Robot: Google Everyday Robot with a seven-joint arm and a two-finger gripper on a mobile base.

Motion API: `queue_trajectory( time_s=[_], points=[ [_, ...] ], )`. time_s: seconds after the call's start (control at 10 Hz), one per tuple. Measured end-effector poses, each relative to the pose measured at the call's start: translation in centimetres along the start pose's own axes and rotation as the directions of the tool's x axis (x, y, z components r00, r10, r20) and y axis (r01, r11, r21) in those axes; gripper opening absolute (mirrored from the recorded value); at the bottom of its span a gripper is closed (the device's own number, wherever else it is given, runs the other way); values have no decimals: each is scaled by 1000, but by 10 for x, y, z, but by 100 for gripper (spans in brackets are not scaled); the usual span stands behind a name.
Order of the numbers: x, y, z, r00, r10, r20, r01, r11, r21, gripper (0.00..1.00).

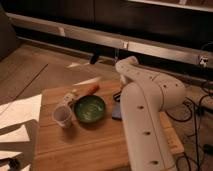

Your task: Place the eraser on the white sponge

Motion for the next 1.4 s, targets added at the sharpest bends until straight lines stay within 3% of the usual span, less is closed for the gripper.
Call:
queue_trajectory(
  time_s=[0.3,0.4,0.6,0.8,1.0,1.2,1.4],
  points=[
    [-5,-3,2,1000,23,18,-23,1000,8,5],
    [-8,-5,2,999,31,28,-32,999,14,1],
    [-26,-10,-10,994,71,89,-74,997,30,0],
    [-49,-11,-37,980,97,171,-105,994,38,0],
    [-57,-14,-64,969,105,222,-120,991,55,0],
    [-45,-28,-94,964,97,247,-126,987,103,0],
    [-17,-39,-113,970,78,232,-117,980,159,0]
  ],
)
